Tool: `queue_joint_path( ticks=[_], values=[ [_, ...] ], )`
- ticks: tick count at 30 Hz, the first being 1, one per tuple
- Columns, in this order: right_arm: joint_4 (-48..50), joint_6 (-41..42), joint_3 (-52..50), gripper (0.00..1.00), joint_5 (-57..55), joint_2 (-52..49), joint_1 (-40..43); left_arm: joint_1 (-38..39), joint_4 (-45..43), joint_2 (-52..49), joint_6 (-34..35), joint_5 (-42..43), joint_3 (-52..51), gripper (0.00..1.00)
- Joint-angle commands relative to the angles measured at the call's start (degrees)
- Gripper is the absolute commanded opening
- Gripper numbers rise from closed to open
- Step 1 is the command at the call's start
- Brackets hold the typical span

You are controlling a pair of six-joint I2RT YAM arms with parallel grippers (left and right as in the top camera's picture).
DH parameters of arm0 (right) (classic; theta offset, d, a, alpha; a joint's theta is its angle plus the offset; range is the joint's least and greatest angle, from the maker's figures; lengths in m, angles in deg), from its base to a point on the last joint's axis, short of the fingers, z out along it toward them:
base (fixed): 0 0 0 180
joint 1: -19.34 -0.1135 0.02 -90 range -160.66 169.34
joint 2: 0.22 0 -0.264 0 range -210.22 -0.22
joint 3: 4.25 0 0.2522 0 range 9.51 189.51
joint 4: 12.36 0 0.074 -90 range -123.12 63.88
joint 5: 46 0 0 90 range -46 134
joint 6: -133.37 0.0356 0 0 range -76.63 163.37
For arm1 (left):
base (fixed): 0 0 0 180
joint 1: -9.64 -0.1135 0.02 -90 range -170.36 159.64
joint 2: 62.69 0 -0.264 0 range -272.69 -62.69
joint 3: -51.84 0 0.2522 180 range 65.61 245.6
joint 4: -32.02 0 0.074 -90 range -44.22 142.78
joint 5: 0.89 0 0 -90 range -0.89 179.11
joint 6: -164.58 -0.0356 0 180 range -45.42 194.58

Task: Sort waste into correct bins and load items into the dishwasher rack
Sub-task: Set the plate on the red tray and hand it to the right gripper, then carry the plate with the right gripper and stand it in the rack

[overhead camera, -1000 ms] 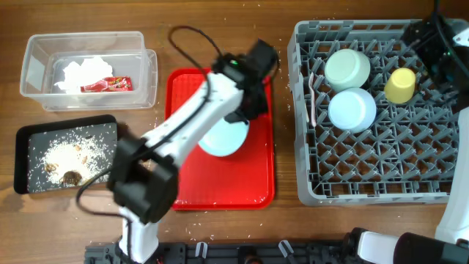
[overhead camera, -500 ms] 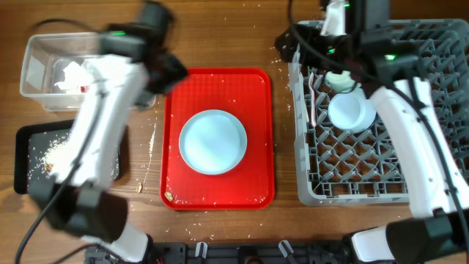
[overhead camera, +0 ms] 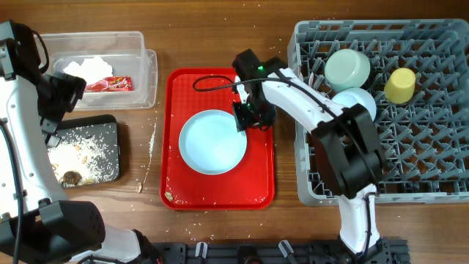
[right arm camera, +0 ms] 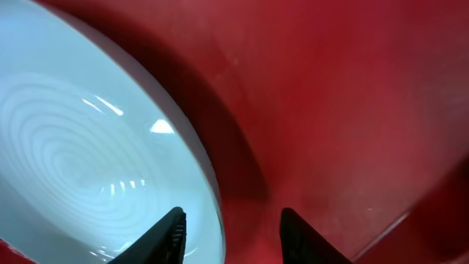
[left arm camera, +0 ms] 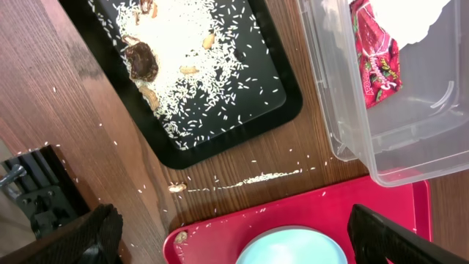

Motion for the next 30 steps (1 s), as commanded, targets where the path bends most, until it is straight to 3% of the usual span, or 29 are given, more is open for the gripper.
queue_joint_path(
  ticks=[1, 4, 5, 6, 10, 15, 18, 20, 25, 30],
  values=[
    [1.51, -0.63, -2.62, 0.41, 2.43, -1.01, 0.02, -0.26, 0.22, 0.5, 0.55, -0.37, 0.42, 1.0],
    [3.89, 0.61, -5.53, 0.2, 2.25, -1.01, 0.02, -0.26, 0.22, 0.5, 0.55, -0.37, 0.42, 1.0],
    [4.07, 1.66, -5.57, 0.08, 2.08, -1.01, 0.02, -0.26, 0.22, 0.5, 0.55, -0.37, 0.42, 1.0],
    [4.63, 2.58, -5.55, 0.04, 2.08, -0.92, 0.02, -0.26, 0.22, 0.5, 0.55, -0.37, 0.42, 1.0],
    [2.08, 3.87, -2.73, 0.04, 2.05, 1.36, 1.55, -0.26, 0.22, 0.5, 0.55, -0.37, 0.42, 1.0],
    [-5.79, 3.76, 7.06, 0.04, -5.31, 12.31, 10.75, -0.26, 0.22, 0.5, 0.55, -0.37, 0.42, 1.0],
    [-6.93, 0.96, 11.96, 0.04, -7.41, 23.65, 25.07, -0.26, 0.22, 0.5, 0.55, -0.37, 0.42, 1.0],
    [-5.68, 2.45, 11.98, 0.04, -15.89, 28.46, 34.99, -0.26, 0.22, 0.5, 0.55, -0.37, 0.42, 1.0],
    [1.44, 6.69, 10.67, 0.04, -36.2, 29.64, 53.62, -0.26, 0.22, 0.5, 0.55, -0.37, 0.42, 1.0],
    [22.38, -17.38, 4.92, 0.05, -47.41, 26.43, 55.19, -0.26, 0.22, 0.5, 0.55, -0.37, 0.42, 1.0]
  ],
)
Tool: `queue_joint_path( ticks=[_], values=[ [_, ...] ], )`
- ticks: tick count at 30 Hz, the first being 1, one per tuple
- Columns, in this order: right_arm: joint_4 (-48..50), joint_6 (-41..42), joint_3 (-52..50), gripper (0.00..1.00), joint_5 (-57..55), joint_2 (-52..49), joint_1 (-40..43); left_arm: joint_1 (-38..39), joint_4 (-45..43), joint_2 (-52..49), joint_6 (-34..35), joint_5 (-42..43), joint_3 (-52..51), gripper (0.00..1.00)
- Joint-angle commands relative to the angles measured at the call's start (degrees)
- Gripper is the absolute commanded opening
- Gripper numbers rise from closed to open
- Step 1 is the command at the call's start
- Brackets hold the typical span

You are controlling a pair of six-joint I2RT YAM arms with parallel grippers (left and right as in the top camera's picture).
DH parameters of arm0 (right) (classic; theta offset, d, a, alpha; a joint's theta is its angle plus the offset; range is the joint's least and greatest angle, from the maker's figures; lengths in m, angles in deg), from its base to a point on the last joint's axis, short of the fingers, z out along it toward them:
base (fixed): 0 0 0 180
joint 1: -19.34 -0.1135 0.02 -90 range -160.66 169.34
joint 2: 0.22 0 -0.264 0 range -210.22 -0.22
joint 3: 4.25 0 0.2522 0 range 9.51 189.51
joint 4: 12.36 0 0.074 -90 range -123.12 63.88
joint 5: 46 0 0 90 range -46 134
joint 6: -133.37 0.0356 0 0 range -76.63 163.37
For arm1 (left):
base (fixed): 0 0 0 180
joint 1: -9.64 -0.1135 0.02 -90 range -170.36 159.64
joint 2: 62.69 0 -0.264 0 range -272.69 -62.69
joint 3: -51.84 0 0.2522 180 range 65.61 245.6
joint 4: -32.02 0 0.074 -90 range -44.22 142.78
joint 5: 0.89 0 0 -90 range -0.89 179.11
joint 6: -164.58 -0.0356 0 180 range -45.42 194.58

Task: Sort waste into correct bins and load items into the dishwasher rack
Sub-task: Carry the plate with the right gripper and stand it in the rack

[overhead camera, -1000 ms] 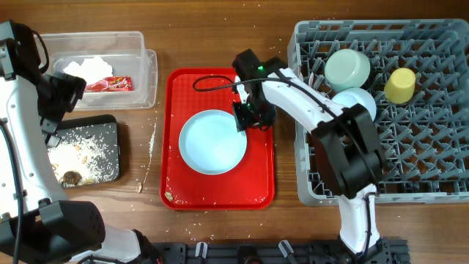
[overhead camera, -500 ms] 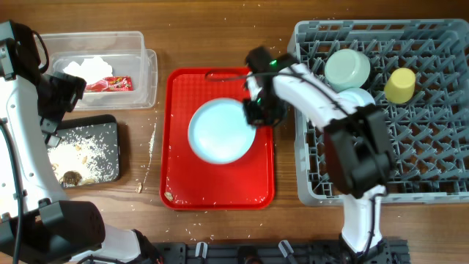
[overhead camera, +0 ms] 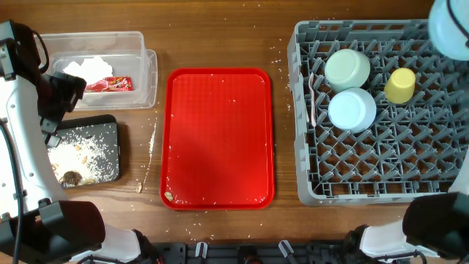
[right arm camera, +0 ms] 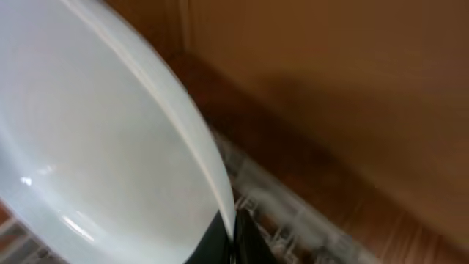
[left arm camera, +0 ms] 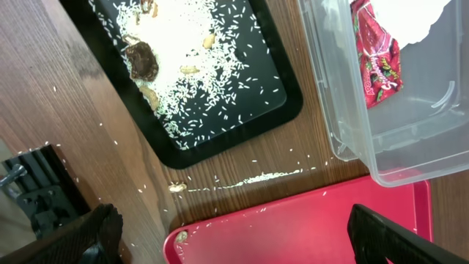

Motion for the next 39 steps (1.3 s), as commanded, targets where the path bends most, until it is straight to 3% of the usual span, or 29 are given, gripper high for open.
queue_joint_path(
  ticks=[1, 3, 9, 20, 22, 25, 28, 29, 31, 33, 35, 39],
  values=[
    [13.0, -22.1, -4.76, 0.04, -11.63, -4.74, -0.28, -0.26, 0.22, 0.5, 0.55, -0.35, 0.42, 1.0],
    [17.44, -32.17, -5.84, 0.04, -14.8, -9.7, -0.28, -0.26, 0.22, 0.5, 0.55, -0.35, 0.42, 1.0],
    [21.9, -38.01, -5.84, 0.04, -19.52, -17.14, -0.22, -0.26, 0.22, 0.5, 0.55, -0.35, 0.42, 1.0],
    [32.65, -36.09, -5.84, 0.04, -28.68, -16.74, -0.22, -0.26, 0.22, 0.5, 0.55, -0.35, 0.42, 1.0],
    [32.63, -38.97, -5.84, 0.04, -24.46, -16.35, -0.22, -0.26, 0.22, 0.5, 0.55, -0.35, 0.42, 1.0],
    [23.98, -35.28, -5.84, 0.04, -9.62, -16.37, -0.22, -0.26, 0.22, 0.5, 0.55, -0.35, 0.42, 1.0],
    [21.64, -34.21, -5.86, 0.06, -7.41, -16.48, -0.22, -0.26, 0.22, 0.5, 0.55, -0.35, 0.42, 1.0],
    [21.73, -32.65, -5.84, 0.14, -7.5, -16.46, -0.22, -0.26, 0.22, 0.5, 0.55, -0.35, 0.42, 1.0],
    [21.7, -24.24, -5.84, 1.0, -8.24, -14.82, -0.24, -0.26, 0.22, 0.5, 0.55, -0.35, 0.42, 1.0],
    [21.7, -19.47, -5.84, 1.0, -5.6, -11.43, -0.24, -0.26, 0.22, 0.5, 0.55, -0.35, 0.42, 1.0],
    [21.68, -15.5, -5.84, 1.0, 4.96, -4.76, -0.22, -0.26, 0.22, 0.5, 0.55, -0.35, 0.42, 1.0],
    [16.79, 0.85, -5.84, 1.0, 28.04, 9.05, -0.24, -0.26, 0.22, 0.5, 0.55, -0.35, 0.42, 1.0]
  ],
)
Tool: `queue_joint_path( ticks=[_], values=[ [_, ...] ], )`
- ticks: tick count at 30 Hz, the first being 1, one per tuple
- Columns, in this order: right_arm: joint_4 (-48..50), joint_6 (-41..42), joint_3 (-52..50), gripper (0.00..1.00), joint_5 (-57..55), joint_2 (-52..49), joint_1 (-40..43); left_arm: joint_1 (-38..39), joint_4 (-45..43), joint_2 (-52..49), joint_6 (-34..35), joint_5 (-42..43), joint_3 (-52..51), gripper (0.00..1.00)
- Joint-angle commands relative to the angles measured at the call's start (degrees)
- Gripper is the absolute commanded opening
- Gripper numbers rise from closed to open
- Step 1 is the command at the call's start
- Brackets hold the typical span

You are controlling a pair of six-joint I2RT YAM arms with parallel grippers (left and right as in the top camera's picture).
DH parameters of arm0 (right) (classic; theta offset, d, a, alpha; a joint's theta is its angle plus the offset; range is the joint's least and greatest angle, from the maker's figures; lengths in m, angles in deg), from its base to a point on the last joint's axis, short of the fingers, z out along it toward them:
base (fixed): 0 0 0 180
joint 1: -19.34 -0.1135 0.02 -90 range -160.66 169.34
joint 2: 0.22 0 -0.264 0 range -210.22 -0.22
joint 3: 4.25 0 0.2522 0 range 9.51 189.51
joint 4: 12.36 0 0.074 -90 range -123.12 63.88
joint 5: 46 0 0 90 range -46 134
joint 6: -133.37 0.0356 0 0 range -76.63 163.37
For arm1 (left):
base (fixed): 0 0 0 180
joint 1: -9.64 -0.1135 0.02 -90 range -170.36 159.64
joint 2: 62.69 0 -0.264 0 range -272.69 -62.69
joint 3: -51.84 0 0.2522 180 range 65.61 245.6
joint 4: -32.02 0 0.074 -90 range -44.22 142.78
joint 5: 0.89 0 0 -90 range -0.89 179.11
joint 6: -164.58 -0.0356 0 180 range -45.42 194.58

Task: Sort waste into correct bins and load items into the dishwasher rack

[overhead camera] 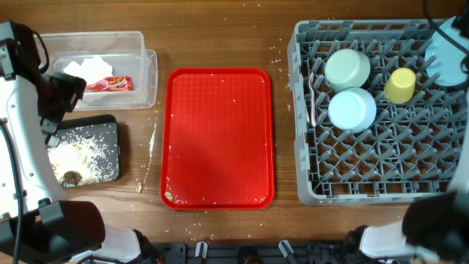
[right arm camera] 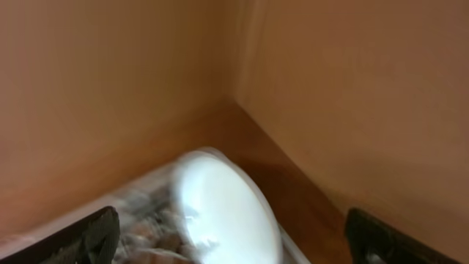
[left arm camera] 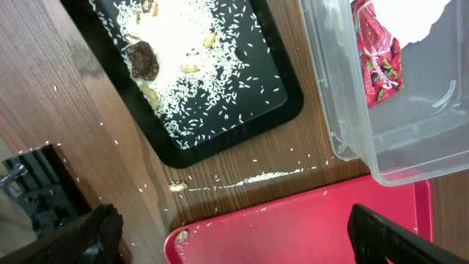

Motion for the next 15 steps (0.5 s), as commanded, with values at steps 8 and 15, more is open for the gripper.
queue_joint_path(
  ticks=[8, 15],
  values=[
    [-31.12, 21.73, -9.62, 1.0, 37.53, 37.77, -3.82, -0.26, 0.04, 0.5, 0.55, -0.37, 0.42, 1.0],
    [-64.59, 41.35, -13.75, 1.0, 31.32, 46.53, -3.89, -0.26, 0.04, 0.5, 0.55, -0.37, 0.42, 1.0]
  ],
)
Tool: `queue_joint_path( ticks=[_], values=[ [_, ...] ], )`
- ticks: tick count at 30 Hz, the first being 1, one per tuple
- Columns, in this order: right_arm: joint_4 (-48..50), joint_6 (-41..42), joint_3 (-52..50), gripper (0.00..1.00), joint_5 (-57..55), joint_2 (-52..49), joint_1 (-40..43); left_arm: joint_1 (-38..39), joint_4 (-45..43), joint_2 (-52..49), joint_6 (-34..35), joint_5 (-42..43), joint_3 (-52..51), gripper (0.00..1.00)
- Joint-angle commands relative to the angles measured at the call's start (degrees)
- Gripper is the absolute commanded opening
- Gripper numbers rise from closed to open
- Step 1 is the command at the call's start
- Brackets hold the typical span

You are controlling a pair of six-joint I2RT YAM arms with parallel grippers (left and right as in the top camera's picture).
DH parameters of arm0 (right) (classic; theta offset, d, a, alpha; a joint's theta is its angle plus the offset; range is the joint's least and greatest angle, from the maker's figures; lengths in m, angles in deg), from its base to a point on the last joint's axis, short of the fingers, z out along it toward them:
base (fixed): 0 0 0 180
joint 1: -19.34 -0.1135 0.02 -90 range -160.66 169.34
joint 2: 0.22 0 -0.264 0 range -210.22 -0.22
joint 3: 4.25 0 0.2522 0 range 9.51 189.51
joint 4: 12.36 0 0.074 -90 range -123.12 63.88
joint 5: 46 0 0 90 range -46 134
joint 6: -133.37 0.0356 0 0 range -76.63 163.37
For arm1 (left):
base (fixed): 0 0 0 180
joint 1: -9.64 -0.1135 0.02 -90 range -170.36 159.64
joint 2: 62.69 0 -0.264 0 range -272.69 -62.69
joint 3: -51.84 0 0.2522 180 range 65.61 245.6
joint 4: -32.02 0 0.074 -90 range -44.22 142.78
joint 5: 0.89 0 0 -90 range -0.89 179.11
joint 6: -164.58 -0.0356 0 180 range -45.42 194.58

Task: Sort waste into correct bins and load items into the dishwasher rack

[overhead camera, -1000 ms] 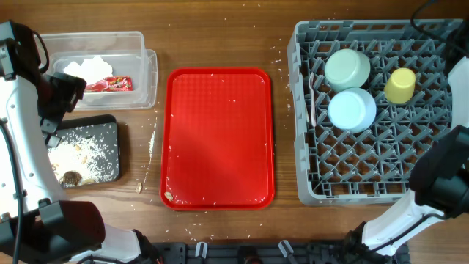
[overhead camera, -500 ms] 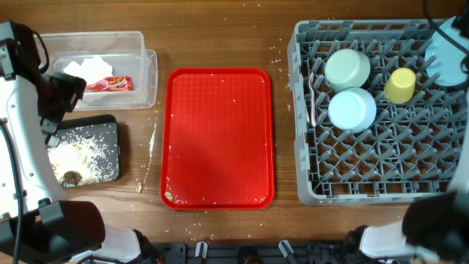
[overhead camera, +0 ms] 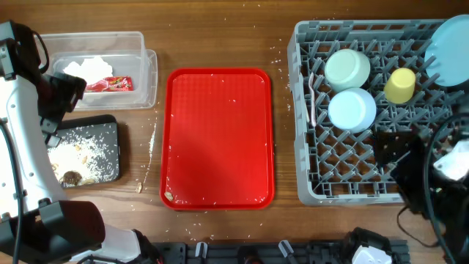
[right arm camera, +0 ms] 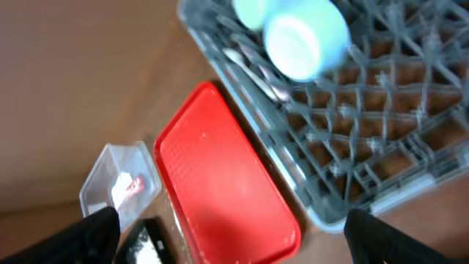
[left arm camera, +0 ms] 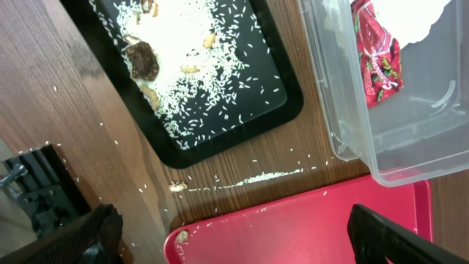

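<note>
The pale blue plate (overhead camera: 451,40) stands on edge in the far right corner of the grey dishwasher rack (overhead camera: 366,180). The red tray (overhead camera: 220,136) holds only crumbs. My right gripper (right arm camera: 238,242) is open and holds nothing, high over the rack's (right arm camera: 381,125) front left with the tray (right arm camera: 220,183) below; its arm (overhead camera: 410,158) crosses the rack's front right. My left gripper (left arm camera: 234,238) is open with nothing in it, above the table between the black tray (left arm camera: 212,81) and the red tray (left arm camera: 308,227). Its arm (overhead camera: 51,95) is at the left edge.
A pale green cup (overhead camera: 347,68), a white cup (overhead camera: 352,108) and a yellow cup (overhead camera: 401,85) sit upturned in the rack. A clear bin (overhead camera: 135,55) holds a red wrapper (overhead camera: 110,83) and tissue. The black tray (overhead camera: 84,150) carries rice and food scraps. Rice grains lie on the table.
My right gripper was open at the rack's far right corner facing the standing plate; now it is back over the rack's front. The plate stays in the rack. The left arm is unchanged.
My right gripper was open around the plate's rim on the red tray. Then it was shut on the plate above the rack's far right corner, the tray bare. Then the plate stood in the rack with the gripper open. Now the gripper has drawn away.
</note>
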Motion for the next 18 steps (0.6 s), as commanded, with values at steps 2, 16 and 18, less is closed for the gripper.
queue_joint_path(
  ticks=[2, 16, 18],
  values=[
    [-7.17, 4.7, -0.09, 1.0, -8.07, 0.07, -0.22, -0.26, 0.04, 0.5, 0.55, -0.35, 0.42, 1.0],
    [59.36, -11.1, -44.78, 1.0, -9.92, 28.74, -22.23, -0.26, 0.04, 0.5, 0.55, -0.35, 0.42, 1.0],
    [70.75, -10.38, -54.77, 1.0, -9.99, 33.9, -22.29, -0.26, 0.04, 0.5, 0.55, -0.35, 0.42, 1.0]
  ],
)
